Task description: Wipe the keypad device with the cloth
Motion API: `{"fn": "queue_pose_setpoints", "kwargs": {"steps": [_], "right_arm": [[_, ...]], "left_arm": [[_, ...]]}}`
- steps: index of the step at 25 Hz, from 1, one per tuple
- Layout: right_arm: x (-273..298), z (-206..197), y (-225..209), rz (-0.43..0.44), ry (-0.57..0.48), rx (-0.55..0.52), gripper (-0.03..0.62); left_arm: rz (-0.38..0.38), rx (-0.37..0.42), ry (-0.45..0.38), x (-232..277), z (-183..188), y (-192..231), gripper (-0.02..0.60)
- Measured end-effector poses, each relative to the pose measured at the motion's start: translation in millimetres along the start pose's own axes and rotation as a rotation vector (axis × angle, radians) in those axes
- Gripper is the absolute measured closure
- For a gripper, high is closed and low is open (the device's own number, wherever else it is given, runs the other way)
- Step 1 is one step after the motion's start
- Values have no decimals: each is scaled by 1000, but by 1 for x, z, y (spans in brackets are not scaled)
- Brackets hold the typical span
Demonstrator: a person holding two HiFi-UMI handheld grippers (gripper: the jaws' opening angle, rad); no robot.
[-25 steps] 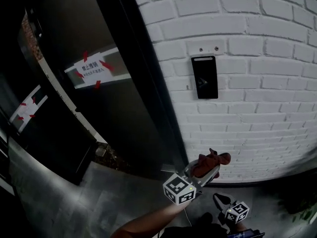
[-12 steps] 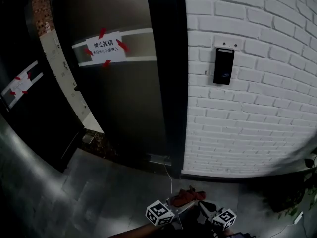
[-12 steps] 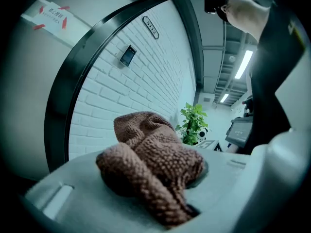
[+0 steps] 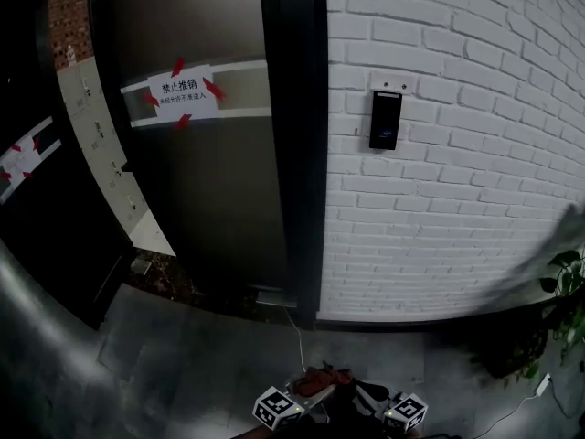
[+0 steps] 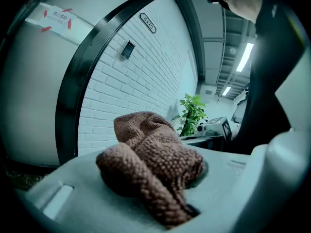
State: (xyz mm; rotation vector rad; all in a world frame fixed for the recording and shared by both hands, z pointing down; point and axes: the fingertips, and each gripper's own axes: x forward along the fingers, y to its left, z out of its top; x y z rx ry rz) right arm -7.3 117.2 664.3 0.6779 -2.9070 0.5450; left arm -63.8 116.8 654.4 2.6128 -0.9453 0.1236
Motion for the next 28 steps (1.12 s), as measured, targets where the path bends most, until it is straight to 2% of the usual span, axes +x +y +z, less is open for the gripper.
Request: {"fn": "queue_pose_setpoints", "kwargs": {"steps": [10, 25, 28], "right_arm": [[-2, 4, 5, -20, -29, -18, 594], [4, 19, -2, -47, -58, -4, 594], [5, 25, 0, -42, -72, 26, 594]], "left_arm": [[16, 0, -5, -9, -10, 1, 456], [-2, 6, 2, 0, -1, 10, 456], [-3, 10, 0, 3, 2, 11, 456]]}}
